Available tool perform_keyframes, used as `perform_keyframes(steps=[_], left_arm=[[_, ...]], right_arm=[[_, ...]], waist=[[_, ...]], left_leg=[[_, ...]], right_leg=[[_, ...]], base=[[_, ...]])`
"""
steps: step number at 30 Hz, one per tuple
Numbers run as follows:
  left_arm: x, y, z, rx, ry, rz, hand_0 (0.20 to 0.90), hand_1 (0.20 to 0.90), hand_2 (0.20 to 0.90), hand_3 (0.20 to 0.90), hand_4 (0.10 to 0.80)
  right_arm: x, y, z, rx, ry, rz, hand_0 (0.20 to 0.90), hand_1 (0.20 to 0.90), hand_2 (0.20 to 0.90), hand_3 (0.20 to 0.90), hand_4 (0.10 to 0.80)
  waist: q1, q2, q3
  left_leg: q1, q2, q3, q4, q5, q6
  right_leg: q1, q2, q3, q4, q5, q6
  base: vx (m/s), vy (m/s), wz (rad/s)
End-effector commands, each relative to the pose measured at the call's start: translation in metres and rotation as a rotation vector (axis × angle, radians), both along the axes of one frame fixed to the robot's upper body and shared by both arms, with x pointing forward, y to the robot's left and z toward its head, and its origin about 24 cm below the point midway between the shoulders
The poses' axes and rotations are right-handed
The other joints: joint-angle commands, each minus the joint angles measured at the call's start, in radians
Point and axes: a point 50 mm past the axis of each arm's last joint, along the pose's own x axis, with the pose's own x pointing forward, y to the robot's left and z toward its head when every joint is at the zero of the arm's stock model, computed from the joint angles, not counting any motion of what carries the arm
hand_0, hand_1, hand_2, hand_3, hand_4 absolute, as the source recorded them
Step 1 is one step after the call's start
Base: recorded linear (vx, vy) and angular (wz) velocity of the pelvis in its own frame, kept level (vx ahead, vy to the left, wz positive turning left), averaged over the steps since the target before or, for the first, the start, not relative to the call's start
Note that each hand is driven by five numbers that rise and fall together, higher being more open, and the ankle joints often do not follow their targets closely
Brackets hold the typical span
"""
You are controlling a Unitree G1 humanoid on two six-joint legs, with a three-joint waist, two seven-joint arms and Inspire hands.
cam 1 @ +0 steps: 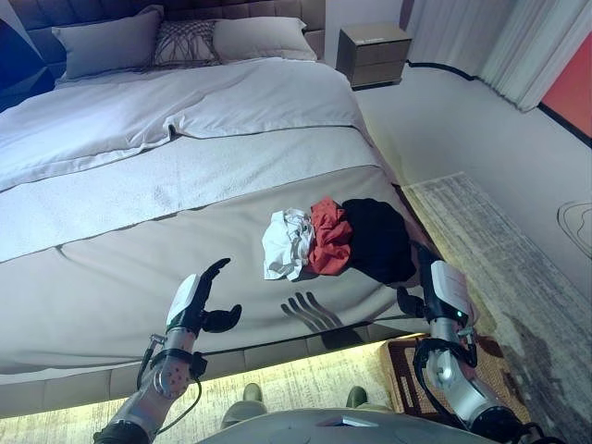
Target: Pick up the clothes from the bed and place them into the basket
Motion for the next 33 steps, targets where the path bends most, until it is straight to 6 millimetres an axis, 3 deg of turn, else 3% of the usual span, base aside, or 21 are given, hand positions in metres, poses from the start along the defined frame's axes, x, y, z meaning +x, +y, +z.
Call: perform_keyframes(steps=[1, 24, 33], left_arm=[[0.027, 0.011, 0.026, -0.058, -0.146, 0.011, 0.900, 0.900, 0.900, 0.900, 0.800], [0.029, 0.001, 0.019, -0.241, -0.036, 0.014, 0.900, 0.900, 0.900, 0.900, 0.800], [0.036, -0.007, 0.022, -0.246, -0.025, -0.058, 0.900, 0.900, 0.900, 0.900, 0.800]], right_arm=[[0.033, 0.006, 0.031, 0.073, -0.196, 0.034, 0.900, 0.900, 0.900, 0.900, 0.800], [0.041, 0.010, 0.029, 0.169, -0.154, -0.030, 0.900, 0.900, 0.900, 0.900, 0.800], [0.068, -0.006, 0.057, 0.150, -0.252, -0.069, 0.900, 0.900, 0.900, 0.900, 0.800]], waist=[[0.017, -0.048, -0.004], [0.028, -0.050, -0.003], [0.044, -0.047, 0.013]], left_leg=[[0.036, -0.033, -0.048, 0.007, -0.123, 0.018], [0.032, -0.030, -0.048, 0.007, -0.122, 0.020], [0.044, -0.028, -0.033, 0.023, -0.125, 0.020]], right_leg=[[0.078, -0.041, 0.112, 0.024, -0.101, 0.027], [0.066, -0.046, 0.113, 0.031, -0.099, 0.028], [0.060, -0.059, 0.116, 0.044, -0.097, 0.026]], base=[[0.000, 0.000, 0.00], [0.001, 0.000, 0.00], [0.006, 0.034, -0.01]])
